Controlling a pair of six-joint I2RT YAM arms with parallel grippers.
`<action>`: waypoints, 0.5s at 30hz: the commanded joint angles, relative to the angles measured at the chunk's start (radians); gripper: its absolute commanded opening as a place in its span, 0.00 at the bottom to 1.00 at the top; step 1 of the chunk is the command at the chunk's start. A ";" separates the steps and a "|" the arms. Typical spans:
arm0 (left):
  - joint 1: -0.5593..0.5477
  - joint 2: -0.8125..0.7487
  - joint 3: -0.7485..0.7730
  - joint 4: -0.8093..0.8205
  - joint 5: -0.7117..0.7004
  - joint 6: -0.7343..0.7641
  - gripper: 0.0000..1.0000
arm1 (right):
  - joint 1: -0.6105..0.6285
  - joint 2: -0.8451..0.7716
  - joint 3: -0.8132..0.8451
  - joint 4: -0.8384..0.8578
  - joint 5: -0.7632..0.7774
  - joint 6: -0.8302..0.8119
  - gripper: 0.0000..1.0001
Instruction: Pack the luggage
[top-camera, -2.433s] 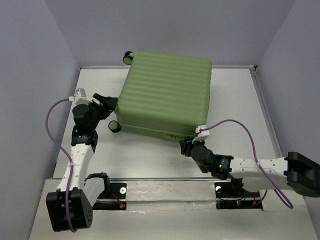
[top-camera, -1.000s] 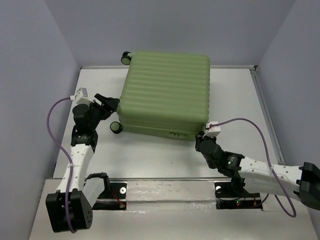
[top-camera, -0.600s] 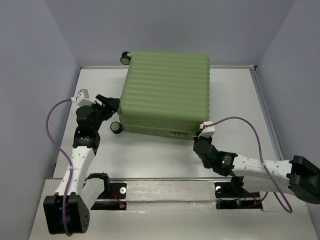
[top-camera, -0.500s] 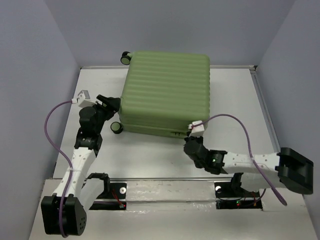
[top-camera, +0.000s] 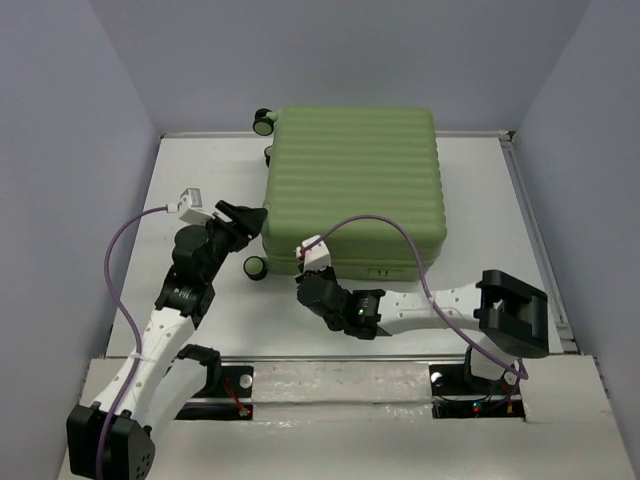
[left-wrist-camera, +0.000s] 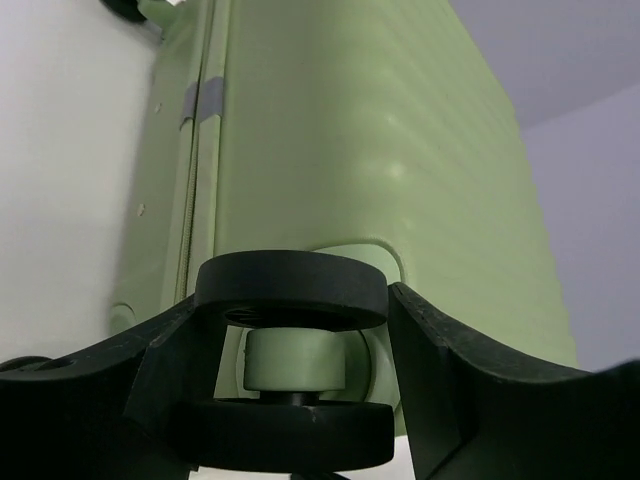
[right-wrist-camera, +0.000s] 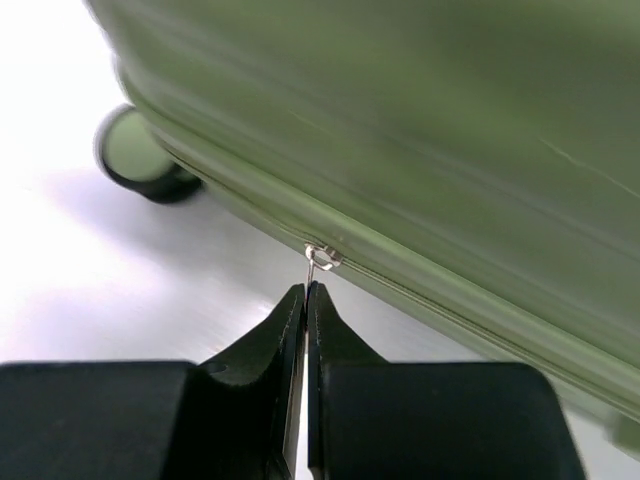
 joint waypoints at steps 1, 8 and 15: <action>-0.057 -0.040 -0.027 -0.041 0.247 0.037 0.06 | 0.047 0.030 0.085 0.268 -0.212 0.051 0.07; -0.052 -0.109 0.054 -0.186 0.218 0.099 0.06 | 0.037 0.162 0.122 0.513 -0.322 0.062 0.07; -0.043 -0.146 0.278 -0.485 0.144 0.277 0.06 | 0.037 0.246 0.144 0.806 -0.427 -0.022 0.07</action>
